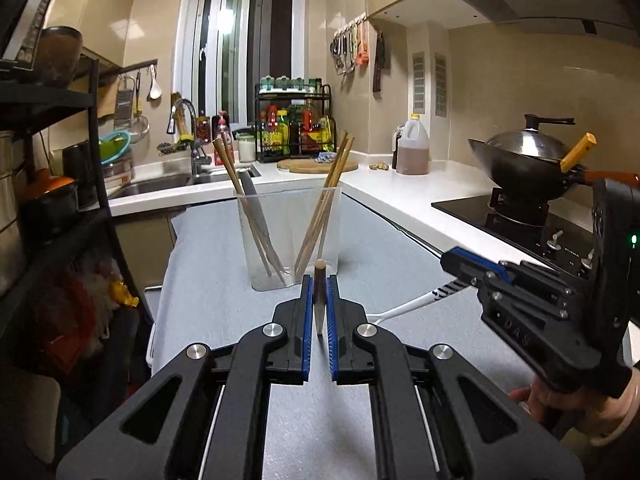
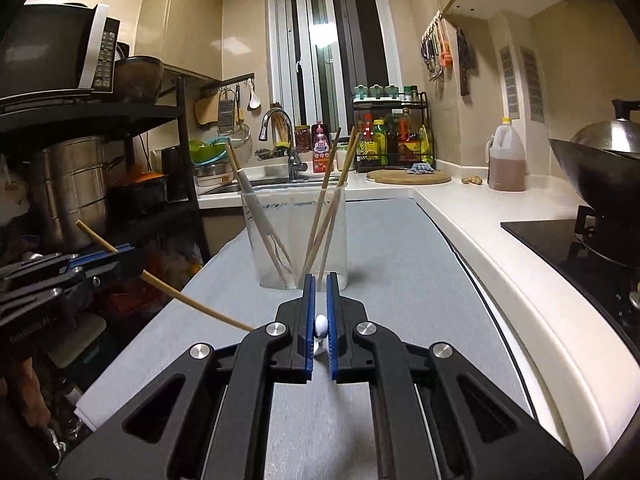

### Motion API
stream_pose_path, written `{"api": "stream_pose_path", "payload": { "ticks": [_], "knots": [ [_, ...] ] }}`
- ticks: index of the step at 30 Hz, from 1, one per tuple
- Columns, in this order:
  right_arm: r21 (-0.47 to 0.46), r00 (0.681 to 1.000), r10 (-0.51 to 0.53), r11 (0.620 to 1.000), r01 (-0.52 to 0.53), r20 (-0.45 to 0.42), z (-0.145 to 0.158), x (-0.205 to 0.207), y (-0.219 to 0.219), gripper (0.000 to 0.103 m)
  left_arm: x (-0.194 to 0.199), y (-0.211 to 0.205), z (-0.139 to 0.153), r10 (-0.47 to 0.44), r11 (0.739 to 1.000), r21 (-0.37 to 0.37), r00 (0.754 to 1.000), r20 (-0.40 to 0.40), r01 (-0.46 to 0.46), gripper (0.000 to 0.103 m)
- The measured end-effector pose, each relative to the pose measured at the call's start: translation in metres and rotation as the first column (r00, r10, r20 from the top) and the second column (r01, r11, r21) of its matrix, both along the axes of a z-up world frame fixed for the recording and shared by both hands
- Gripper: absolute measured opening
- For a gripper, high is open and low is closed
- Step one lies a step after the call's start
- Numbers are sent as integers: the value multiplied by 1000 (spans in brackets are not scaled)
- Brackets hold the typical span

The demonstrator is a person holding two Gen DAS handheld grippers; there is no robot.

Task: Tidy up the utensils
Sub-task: 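Carry the left tool's chopstick over the container while the right tool carries the spoon, then open the left tool over the container while the right tool releases the spoon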

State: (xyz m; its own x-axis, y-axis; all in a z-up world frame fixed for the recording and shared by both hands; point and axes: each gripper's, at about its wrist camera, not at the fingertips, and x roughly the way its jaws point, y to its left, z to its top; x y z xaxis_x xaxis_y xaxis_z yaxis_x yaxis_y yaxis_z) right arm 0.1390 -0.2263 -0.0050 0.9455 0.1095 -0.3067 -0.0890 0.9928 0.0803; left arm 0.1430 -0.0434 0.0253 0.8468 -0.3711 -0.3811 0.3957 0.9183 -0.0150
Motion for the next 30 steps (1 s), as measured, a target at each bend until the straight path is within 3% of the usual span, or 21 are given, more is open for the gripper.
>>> {"api": "stream_pose_path", "payload": {
  "ticks": [5,10,23,30],
  "knots": [
    [-1,999,10,1000,-10,-43,21,26,-1,6,23,9,12,7,1000,-26,998,-58,-9,6],
    [-10,997,31,999,-32,-69,40,46,-2,6,41,13,30,0,1000,8,997,-77,0,6],
    [-57,996,63,996,-67,-65,72,59,-2,6,65,6,62,-51,996,64,991,-120,59,6],
    [-76,996,87,993,-90,-37,101,69,2,6,81,13,83,-73,996,35,988,-135,78,6]
  ]
}}
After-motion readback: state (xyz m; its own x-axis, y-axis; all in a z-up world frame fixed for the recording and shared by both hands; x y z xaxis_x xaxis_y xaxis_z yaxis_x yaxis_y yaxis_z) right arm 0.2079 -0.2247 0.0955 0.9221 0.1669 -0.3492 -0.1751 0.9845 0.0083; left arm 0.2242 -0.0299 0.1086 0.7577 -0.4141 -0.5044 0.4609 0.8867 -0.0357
